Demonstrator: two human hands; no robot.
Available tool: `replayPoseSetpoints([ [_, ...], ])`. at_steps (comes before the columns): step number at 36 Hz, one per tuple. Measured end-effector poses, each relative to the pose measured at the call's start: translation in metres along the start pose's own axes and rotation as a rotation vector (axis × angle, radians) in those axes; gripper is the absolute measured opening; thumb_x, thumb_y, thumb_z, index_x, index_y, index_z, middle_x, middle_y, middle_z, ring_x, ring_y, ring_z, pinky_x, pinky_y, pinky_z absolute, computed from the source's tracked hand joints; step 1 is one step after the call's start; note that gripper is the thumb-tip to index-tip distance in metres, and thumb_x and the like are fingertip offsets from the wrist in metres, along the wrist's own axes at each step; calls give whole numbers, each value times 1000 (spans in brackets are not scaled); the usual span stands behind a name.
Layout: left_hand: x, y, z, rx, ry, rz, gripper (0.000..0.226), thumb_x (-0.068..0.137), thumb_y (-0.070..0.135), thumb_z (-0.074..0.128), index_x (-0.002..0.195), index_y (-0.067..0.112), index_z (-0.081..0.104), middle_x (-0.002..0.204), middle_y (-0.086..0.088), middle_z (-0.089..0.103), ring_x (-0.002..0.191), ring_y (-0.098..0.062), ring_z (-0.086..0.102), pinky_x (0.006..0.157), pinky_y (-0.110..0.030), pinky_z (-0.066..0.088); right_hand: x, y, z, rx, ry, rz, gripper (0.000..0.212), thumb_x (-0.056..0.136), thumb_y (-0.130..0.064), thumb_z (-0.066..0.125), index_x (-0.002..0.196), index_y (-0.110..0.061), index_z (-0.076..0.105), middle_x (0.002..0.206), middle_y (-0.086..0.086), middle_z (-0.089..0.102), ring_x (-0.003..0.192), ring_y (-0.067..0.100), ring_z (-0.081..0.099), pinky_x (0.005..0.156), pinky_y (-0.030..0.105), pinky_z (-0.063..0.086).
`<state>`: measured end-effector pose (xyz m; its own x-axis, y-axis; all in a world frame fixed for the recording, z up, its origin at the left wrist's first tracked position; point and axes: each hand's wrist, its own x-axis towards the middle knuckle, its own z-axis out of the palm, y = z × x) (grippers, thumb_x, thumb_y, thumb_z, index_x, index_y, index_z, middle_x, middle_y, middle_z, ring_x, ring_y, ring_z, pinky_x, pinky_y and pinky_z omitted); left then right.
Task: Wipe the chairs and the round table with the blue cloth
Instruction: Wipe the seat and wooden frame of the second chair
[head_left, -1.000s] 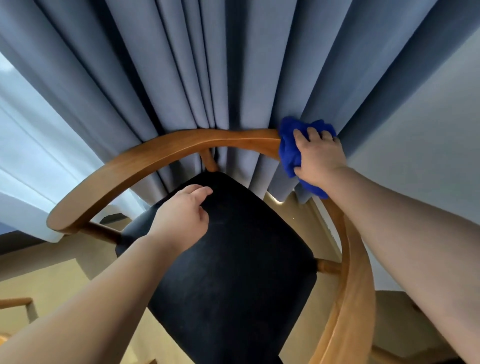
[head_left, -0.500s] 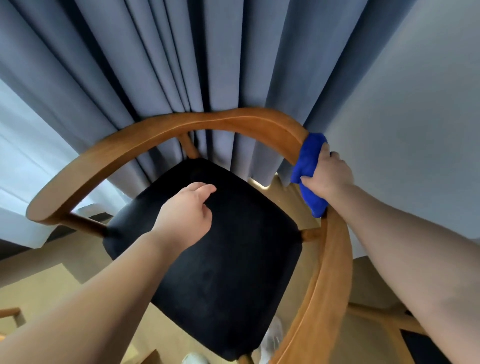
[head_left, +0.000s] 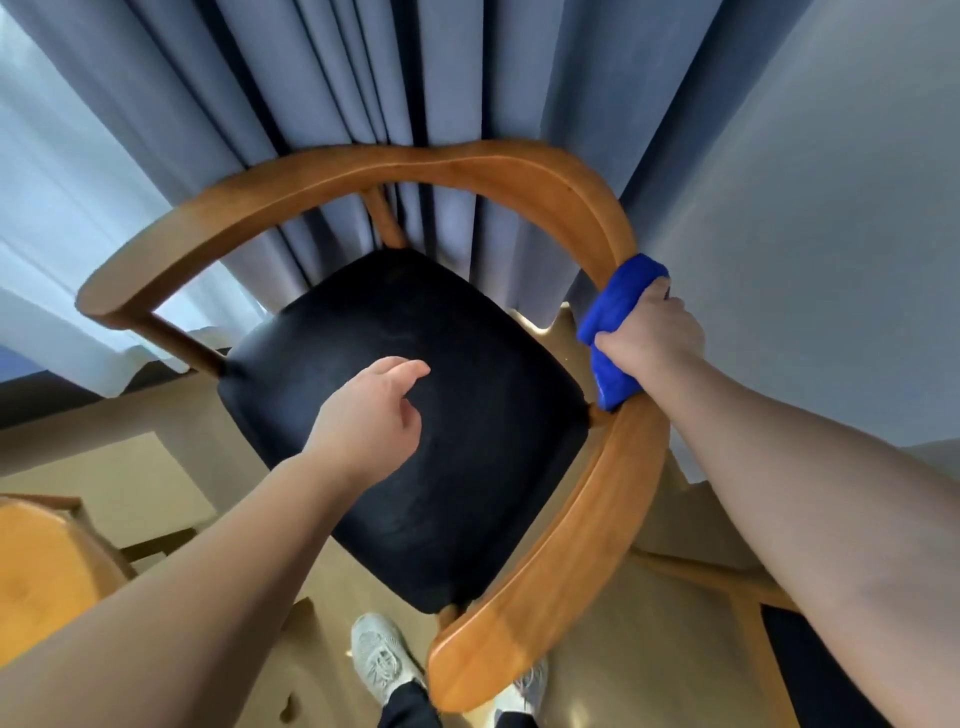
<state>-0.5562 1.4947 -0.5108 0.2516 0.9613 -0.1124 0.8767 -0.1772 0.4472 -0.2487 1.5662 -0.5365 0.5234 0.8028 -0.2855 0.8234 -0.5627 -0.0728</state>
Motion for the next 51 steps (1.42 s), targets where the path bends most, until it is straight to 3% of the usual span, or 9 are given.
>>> replayPoseSetpoints([
  [5, -32, 8, -7, -25, -14, -17, 48, 84, 7, 47, 130, 20, 53, 133, 2, 53, 114, -20, 54, 90, -31, 46, -26, 3, 1, -16, -27, 73, 109, 67, -51, 69, 150, -14, 10, 129, 15, 48, 113, 36, 53, 87, 50, 50],
  [11, -60, 11, -18, -2, -36, 6, 44, 89, 11, 49, 132, 19, 51, 132, 0, 53, 114, -22, 55, 90, -34, 47, -53, 11, 4, 46, -75, 198, 105, 59, -56, 67, 146, -19, 21, 128, 14, 49, 111, 37, 55, 86, 53, 50],
  [22, -90, 0, -35, -14, -87, 42, 44, 88, 9, 50, 131, 19, 51, 131, 0, 54, 115, -19, 54, 92, -25, 40, -113, 11, 15, 52, -86, 297, 122, 59, -66, 68, 151, -16, 5, 143, 24, 32, 124, 45, 41, 90, 61, 45],
  [35, -106, -5, -61, -47, -122, 89, 45, 89, 9, 50, 133, 18, 50, 134, 2, 51, 120, -16, 49, 96, -22, 35, -203, 6, 40, 71, -137, 370, 125, 66, -74, 62, 151, -11, -5, 153, 25, 14, 134, 47, 29, 96, 59, 43],
  [51, -118, -12, -71, -55, -119, 126, 46, 88, 8, 49, 133, 18, 50, 134, 1, 52, 120, -16, 49, 95, -20, 32, -278, -12, 64, 114, -164, 400, 125, 64, -73, 64, 148, -12, -6, 151, 25, 15, 130, 45, 34, 94, 56, 47],
])
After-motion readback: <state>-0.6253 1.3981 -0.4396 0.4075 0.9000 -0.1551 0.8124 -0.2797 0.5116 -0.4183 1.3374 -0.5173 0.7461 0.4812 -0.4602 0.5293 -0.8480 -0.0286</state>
